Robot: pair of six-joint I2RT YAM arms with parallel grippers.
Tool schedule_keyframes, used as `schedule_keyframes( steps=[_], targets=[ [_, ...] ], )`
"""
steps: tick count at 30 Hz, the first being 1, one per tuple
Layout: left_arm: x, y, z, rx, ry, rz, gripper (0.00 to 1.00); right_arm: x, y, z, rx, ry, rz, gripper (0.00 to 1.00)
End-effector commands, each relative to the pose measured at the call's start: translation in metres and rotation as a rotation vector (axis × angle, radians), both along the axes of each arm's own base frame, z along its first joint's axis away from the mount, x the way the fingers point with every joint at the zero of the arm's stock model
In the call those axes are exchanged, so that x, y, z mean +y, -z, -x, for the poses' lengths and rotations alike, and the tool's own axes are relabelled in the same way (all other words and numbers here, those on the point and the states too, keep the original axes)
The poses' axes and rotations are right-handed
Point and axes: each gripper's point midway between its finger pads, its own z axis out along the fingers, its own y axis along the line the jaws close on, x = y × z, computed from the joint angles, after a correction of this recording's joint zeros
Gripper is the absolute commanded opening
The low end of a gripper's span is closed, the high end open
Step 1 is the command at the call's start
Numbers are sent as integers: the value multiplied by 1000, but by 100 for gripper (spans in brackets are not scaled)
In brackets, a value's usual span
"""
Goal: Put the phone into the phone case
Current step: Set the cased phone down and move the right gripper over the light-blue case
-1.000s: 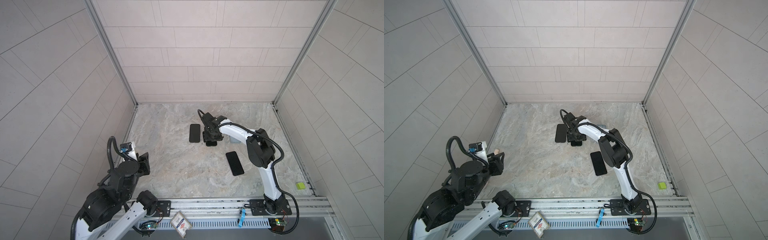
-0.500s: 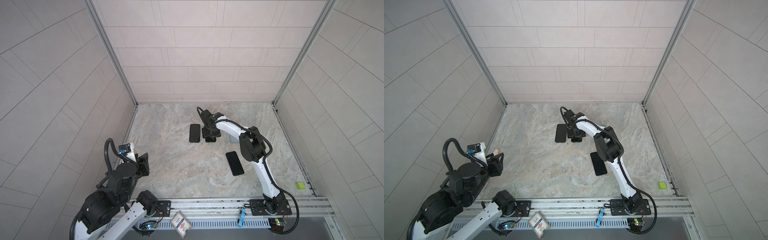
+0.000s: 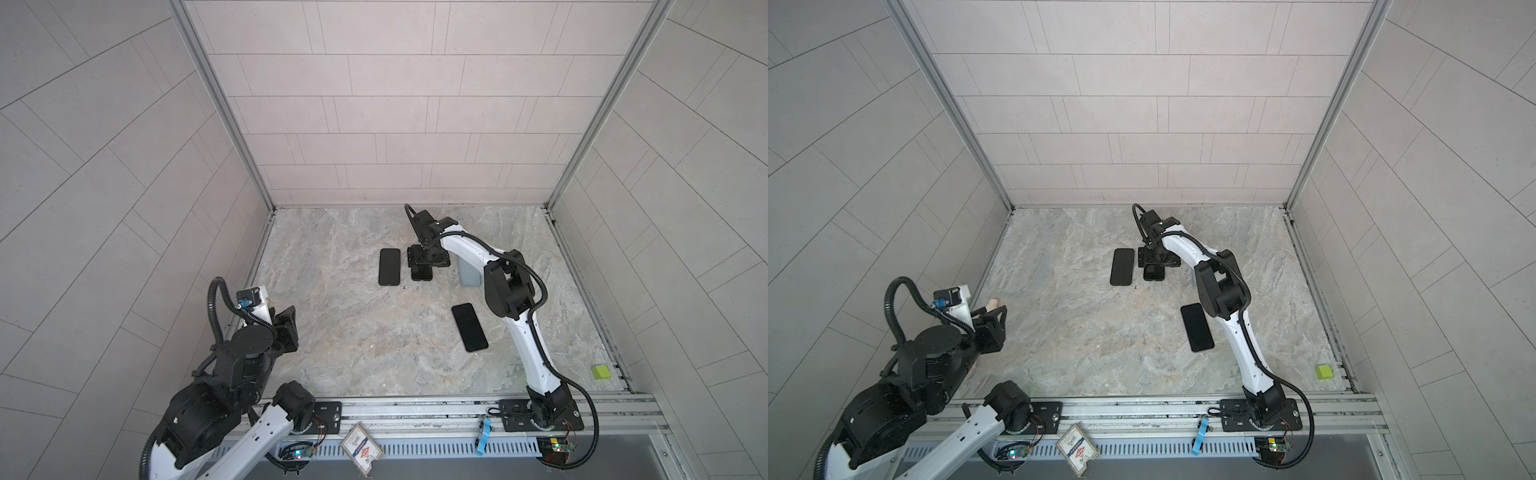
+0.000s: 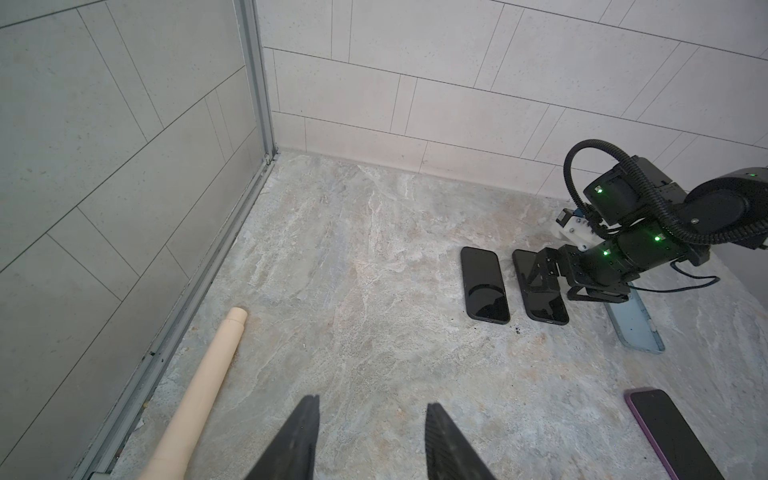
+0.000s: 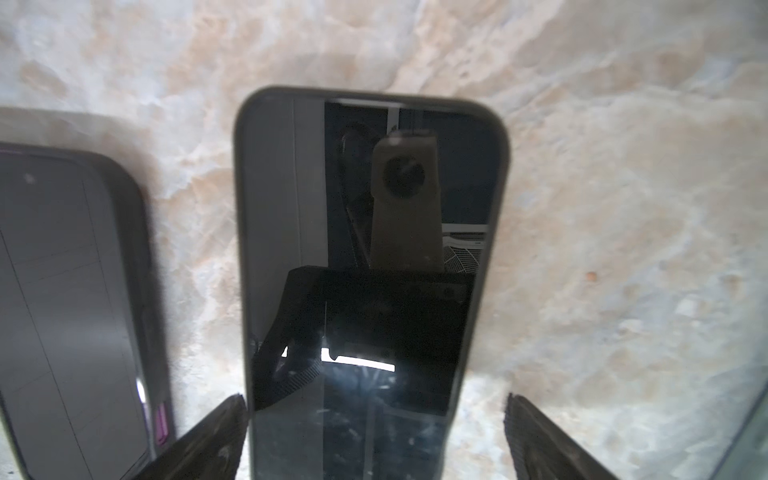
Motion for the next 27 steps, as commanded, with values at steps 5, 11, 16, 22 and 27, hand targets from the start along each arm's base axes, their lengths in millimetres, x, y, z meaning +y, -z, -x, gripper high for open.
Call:
schedule_keyframes(
  steps=[5, 11, 16, 22, 27],
  targets=[
    [-1, 2, -4, 12, -7, -14, 47, -90, -57, -9, -82, 138, 24, 91],
    [-1, 2, -4, 12, -10, -9, 47, -176, -37, 7, -35, 313, 84, 73],
    [-1, 2, -4, 10, -11, -7, 47, -201, -26, 16, -10, 338, 160, 60],
    [0, 1, -3, 3, -12, -2, 47, -200, 3, 27, 55, 328, 165, 37],
    [0, 1, -2, 1, -10, 0, 47, -205, 16, 40, 79, 326, 188, 32]
  ],
)
